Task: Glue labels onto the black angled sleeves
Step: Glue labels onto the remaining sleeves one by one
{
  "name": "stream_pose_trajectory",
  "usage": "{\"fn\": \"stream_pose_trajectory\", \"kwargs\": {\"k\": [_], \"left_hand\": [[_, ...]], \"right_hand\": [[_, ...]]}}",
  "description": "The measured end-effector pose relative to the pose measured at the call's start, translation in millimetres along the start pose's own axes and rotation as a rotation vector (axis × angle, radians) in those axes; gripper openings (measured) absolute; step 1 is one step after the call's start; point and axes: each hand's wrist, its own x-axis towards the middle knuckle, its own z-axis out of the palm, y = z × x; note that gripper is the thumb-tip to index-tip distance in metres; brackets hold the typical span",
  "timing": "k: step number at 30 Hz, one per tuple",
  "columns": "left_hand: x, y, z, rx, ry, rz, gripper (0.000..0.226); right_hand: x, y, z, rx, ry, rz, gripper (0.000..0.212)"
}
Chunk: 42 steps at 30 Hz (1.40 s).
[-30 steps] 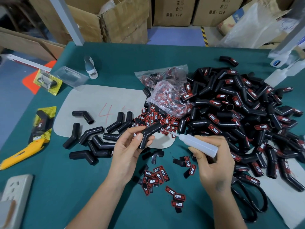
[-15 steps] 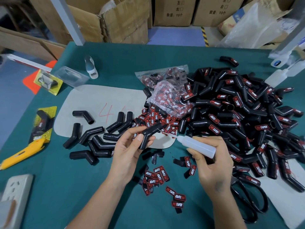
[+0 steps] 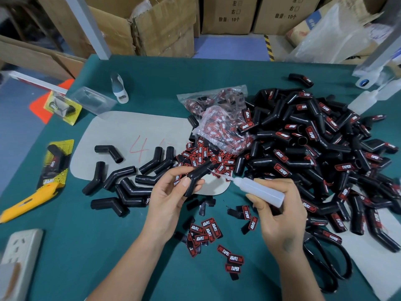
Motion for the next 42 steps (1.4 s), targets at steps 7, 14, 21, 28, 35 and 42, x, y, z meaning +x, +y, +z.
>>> {"fn": "stream_pose_trajectory", "kwargs": {"k": [7, 14, 21, 28, 35, 42], "left_hand": [[0.6, 1.0, 1.2, 0.009, 0.009, 0.004, 0.021], [0.0, 0.3, -0.1, 0.017, 0.019, 0.007, 0.021], [0.2, 1.1, 0.4, 0.014, 0.009, 0.004, 0.023], [1.2, -1.5, -0.5, 0.018, 0.005, 0.006, 0.025], [0.9, -0.7, 0.5, 0.029, 0.011, 0.01, 0.021], [0.4, 1.8, 0.8, 0.025, 0.012, 0.002, 0.019]], "right_hand": [[0.6, 0.8, -1.4, 0.001, 0.013, 0.001, 0.022], [0.3, 0.3, -0.7, 0.005, -0.008, -0.008, 0.022], [-0.3, 0.6, 0.4, -0.006, -0.033, -0.015, 0.022], [-0.4, -0.6, 0.1, -0.008, -0.032, 0.002, 0.024], [0.4, -0.1, -1.0, 0.0, -0.025, 0.003, 0.024], [0.1, 0.3, -2.1, -0.001, -0.026, -0.001, 0.023]]}}
